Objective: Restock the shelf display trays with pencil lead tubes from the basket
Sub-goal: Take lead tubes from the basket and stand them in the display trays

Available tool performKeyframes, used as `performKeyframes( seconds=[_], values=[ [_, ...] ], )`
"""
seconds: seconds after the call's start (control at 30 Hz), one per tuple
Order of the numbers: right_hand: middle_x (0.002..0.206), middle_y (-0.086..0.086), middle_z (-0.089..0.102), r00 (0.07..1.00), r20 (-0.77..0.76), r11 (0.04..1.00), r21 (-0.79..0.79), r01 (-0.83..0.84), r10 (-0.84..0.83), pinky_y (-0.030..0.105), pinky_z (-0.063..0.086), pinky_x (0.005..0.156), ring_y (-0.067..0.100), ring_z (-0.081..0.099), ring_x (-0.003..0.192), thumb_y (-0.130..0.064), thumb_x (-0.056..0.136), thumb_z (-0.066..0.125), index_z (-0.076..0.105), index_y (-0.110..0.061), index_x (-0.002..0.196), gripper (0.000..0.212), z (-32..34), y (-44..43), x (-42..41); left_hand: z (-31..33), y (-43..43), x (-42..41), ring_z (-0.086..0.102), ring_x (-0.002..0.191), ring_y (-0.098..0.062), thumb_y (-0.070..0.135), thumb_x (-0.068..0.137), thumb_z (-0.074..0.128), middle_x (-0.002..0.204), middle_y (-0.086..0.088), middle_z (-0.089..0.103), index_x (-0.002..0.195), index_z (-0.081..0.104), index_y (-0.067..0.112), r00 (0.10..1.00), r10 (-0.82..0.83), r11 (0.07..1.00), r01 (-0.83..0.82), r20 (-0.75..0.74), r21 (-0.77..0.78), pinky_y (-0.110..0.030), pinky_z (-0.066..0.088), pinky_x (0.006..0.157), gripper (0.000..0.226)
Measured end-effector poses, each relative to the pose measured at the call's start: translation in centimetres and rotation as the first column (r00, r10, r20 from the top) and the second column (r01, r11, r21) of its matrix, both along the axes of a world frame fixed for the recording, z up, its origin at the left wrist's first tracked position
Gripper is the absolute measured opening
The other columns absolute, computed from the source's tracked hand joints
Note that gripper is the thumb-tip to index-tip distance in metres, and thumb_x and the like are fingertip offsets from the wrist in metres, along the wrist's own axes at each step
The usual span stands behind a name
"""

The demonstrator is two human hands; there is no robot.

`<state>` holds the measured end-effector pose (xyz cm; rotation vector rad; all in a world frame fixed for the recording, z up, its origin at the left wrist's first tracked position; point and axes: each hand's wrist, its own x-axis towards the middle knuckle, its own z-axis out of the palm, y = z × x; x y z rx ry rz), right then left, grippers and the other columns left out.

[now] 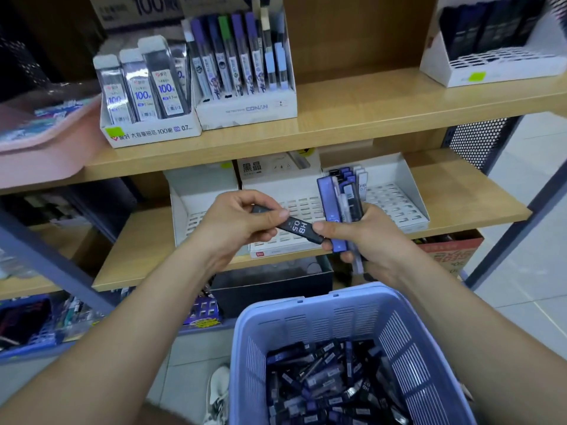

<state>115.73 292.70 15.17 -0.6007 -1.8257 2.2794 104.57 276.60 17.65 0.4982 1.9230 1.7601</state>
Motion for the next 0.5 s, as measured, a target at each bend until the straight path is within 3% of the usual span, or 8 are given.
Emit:
performKeyframes(
  seconds=[0.13, 0.23, 0.37, 0.43, 0.5],
  values=[
    [0.065, 0.002, 0.059, 1.000, -0.012, 0.992, -0.123, 0.007, -0.008, 0.016, 0.031, 0.037, 0.011, 0.051, 0.057, 0.000, 0.080, 0.074, 0.062, -0.009, 0.095, 0.021, -0.8, 0.8, -0.2, -1.1, 0.3, 1.0, 0.063, 0.053, -0.016, 0.005, 0.071, 0.076, 0.068, -0.010, 0.067, 0.079, 0.065, 0.003, 0.994, 0.107, 0.994, -0.107, 0.015, 0.031, -0.019, 0.055, 0.053, 0.013],
    [0.068, 0.002, 0.058, 0.995, -0.007, 0.958, -0.271, 0.097, -0.103, 0.016, 0.032, 0.036, 0.010, 0.050, 0.057, -0.004, 0.079, 0.075, 0.062, -0.011, 0.091, 0.019, -2.2, 0.9, -0.2, -2.0, 0.5, 2.3, 0.065, 0.057, -0.019, 0.007, 0.076, 0.076, 0.072, -0.013, 0.071, 0.085, 0.065, 0.007, 1.000, 0.012, 0.994, -0.014, -0.020, -0.110, -0.023, 0.054, 0.055, 0.014],
    [0.077, 0.004, 0.063, 0.996, 0.028, 0.936, -0.342, 0.086, -0.081, 0.016, 0.031, 0.035, 0.010, 0.048, 0.055, -0.016, 0.063, 0.082, 0.065, -0.011, 0.093, 0.034, -4.2, -0.2, -0.2, -3.7, 0.8, 3.7, 0.064, 0.063, -0.012, 0.006, 0.079, 0.075, 0.071, 0.000, 0.070, 0.120, 0.055, 0.038, 0.954, -0.276, 0.918, 0.227, -0.115, -0.325, -0.022, 0.052, 0.068, 0.056],
    [0.074, 0.002, 0.063, 0.998, 0.049, 0.939, -0.341, 0.053, -0.039, 0.017, 0.032, 0.036, 0.010, 0.048, 0.054, -0.021, 0.063, 0.083, 0.067, -0.011, 0.093, 0.035, -4.8, -0.8, -0.4, -4.6, 1.1, 3.8, 0.056, 0.055, -0.012, 0.004, 0.079, 0.074, 0.066, -0.004, 0.061, 0.118, 0.051, 0.051, 0.935, -0.319, 0.908, 0.253, -0.158, -0.334, -0.029, 0.053, 0.064, 0.065],
    [0.074, 0.002, 0.064, 0.996, 0.077, 0.927, -0.369, 0.071, -0.045, 0.018, 0.033, 0.036, 0.010, 0.048, 0.051, -0.023, 0.071, 0.082, 0.068, -0.012, 0.095, 0.030, -5.2, -0.9, -0.6, -5.0, 1.5, 3.5, 0.056, 0.055, -0.013, 0.005, 0.078, 0.074, 0.067, -0.012, 0.062, 0.112, 0.055, 0.052, 0.929, -0.289, 0.916, 0.198, -0.229, -0.350, -0.037, 0.056, 0.068, 0.061]
  ],
)
